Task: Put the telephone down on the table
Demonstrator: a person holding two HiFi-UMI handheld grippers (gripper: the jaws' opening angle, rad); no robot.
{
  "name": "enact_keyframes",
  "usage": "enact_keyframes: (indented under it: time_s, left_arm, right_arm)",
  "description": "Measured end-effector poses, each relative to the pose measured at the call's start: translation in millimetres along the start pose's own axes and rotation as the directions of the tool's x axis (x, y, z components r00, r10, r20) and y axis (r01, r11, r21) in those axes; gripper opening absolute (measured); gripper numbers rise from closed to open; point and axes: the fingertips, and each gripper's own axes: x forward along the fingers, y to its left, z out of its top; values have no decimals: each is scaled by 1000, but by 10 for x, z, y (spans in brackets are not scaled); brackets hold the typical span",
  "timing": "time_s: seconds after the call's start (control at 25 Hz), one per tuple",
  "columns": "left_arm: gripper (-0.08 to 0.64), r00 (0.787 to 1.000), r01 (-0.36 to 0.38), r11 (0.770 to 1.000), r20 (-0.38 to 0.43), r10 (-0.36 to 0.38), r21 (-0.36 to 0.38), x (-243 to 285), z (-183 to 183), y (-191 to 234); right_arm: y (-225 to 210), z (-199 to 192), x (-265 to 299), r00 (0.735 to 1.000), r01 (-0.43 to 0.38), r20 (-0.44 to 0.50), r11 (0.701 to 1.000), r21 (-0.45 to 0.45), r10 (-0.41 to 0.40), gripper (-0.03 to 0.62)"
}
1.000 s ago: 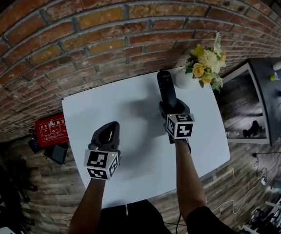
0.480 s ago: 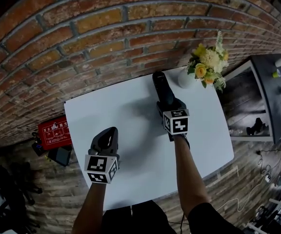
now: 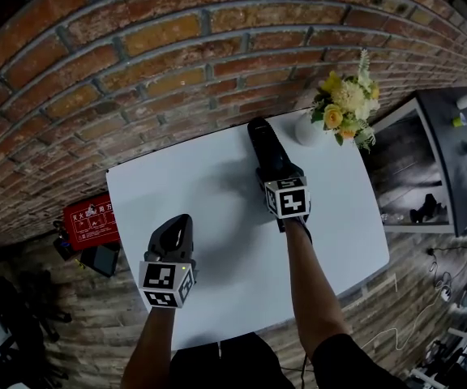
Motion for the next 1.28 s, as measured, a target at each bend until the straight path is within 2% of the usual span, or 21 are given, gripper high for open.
enact_keyframes:
  time_s: [0.32, 0.68, 0.92, 1.08, 1.28]
  left_arm:
    - [14, 1000, -13, 1000, 5, 13, -3, -47, 4, 71]
    - [14, 1000, -22, 1000, 4, 22, 3, -158, -4, 132]
    - [14, 1000, -24, 1000, 13, 24, 14, -250, 34, 157]
    - [14, 1000, -25, 999, 19, 24, 21, -315, 46, 148]
    - [14, 1000, -13, 1000, 28, 12, 28, -423, 59, 82]
  right_arm:
    - [55, -44, 62, 999, 22, -35, 997, -74, -25, 281]
    - [69, -48, 65, 999, 31, -36, 997, -76, -33, 282]
    - [76, -7, -19, 1000, 21, 4, 998, -55, -20, 299]
    - [110, -7, -125, 1000, 10, 19, 997, -75, -8, 302]
    - [117, -1, -410, 998, 32, 64, 998, -62, -28, 302]
